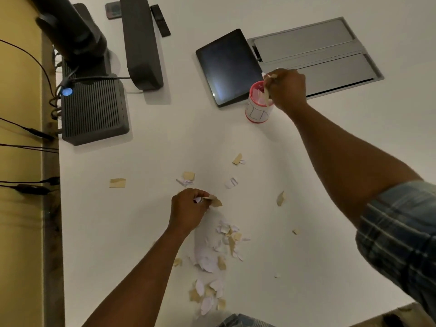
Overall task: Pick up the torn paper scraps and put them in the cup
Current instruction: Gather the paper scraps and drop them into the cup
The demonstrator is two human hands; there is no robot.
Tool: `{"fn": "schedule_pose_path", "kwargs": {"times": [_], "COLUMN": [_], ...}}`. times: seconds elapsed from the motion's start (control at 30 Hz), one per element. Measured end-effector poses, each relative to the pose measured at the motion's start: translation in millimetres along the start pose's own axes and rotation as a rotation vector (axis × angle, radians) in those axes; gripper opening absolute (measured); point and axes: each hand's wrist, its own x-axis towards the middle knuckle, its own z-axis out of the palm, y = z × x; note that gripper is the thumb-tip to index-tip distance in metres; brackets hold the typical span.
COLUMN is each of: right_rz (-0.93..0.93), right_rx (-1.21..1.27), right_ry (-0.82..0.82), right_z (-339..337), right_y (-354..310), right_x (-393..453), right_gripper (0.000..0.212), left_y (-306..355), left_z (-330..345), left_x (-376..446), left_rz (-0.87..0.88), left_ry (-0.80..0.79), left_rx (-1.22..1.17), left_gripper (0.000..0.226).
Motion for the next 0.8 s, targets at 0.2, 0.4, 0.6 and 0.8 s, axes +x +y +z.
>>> {"fn": "schedule_pose_path", "kwargs": {"times": [0.2, 0.4, 0.6, 0.8], "right_rz": [0.061, 0.040, 0.046, 0.048], "right_rx": [-0.168, -0.336, -0.383, -0.352], "right_ry": [-0.289, -0.440, -0.586, -0.694], "right_z": [30.4, 45.9, 53.4, 35.8], "right_y": [0.2, -6.4, -6.3, -10.2], "right_x": [24.9, 41.6, 56.2, 60.4], "right_gripper": [0.023, 0.027, 0.031, 0.040], "left_y": [-0.5, -1.5, 1.5, 6.6], "left_z": [-4.3, -6.9, -10.7, -14.7], "left_x": [-1.4, -1.4, 1.5, 0.6], "left_rz": [-0.044, -0.056, -0.035, -0.046], "left_ry": [0.024, 0.032, 0.048, 0.028], "left_rx": [-0.015, 0.006, -0.015, -0.034], "left_gripper": [0.008, 0.007, 0.006, 0.009]}}
